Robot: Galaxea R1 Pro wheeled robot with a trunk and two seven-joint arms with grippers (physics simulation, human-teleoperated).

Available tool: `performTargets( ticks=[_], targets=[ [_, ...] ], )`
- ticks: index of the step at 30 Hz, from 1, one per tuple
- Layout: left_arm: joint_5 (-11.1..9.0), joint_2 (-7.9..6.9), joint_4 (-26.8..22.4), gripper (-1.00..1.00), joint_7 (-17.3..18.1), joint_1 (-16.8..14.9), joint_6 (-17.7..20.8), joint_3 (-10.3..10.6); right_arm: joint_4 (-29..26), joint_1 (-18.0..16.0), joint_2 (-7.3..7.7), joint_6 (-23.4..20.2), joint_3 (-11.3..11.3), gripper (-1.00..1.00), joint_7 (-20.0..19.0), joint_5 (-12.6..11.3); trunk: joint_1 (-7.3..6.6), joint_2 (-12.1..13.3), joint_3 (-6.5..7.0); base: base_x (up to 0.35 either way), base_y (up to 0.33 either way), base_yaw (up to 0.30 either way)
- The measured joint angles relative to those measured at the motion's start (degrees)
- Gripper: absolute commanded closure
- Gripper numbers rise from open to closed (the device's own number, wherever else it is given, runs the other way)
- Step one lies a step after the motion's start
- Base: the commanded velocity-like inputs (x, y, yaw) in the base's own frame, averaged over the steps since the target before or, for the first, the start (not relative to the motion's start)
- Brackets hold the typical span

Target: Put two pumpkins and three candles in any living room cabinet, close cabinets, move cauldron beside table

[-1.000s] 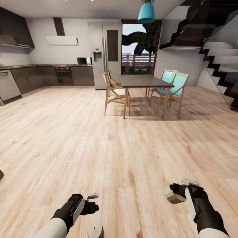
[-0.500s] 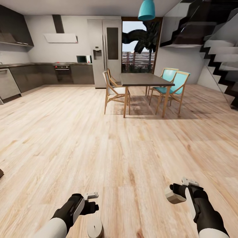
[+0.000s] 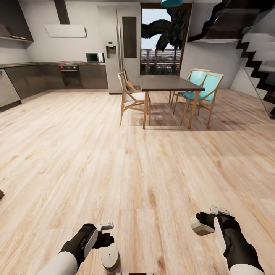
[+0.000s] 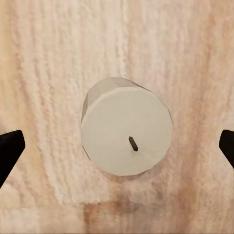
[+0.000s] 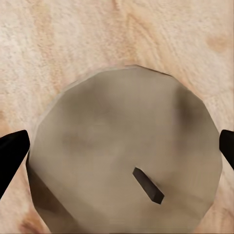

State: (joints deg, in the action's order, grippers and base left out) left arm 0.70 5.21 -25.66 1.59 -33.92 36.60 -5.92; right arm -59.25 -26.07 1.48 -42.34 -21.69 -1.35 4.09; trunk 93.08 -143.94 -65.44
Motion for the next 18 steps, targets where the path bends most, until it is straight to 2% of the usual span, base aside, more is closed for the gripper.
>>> performTargets(
  ticks=[9, 15, 18],
  targets=[
    [0.0, 0.0, 0.0, -1.0, 0.0, 0.0, 0.0, 0.0, -0.5, 0.0, -0.09, 0.2, 0.0, 1.0, -0.1, 0.1, 0.2, -0.1, -1.78, 0.0, 0.0, 0.0],
    [0.0, 0.0, 0.0, -1.0, 0.0, 0.0, 0.0, 0.0, -7.7, 1.5, -0.39, -0.1, 0.0, 1.0, -0.2, 0.1, 0.2, -0.1, -1.78, 0.0, 0.0, 0.0],
    [0.0, 0.0, 0.0, -1.0, 0.1, 0.0, 0.0, 0.0, -12.2, 2.9, -0.5, -2.3, 0.0, 1.0, -0.2, -0.1, 0.2, -0.1, -1.78, 0.0, 0.0, 0.0]
  ],
)
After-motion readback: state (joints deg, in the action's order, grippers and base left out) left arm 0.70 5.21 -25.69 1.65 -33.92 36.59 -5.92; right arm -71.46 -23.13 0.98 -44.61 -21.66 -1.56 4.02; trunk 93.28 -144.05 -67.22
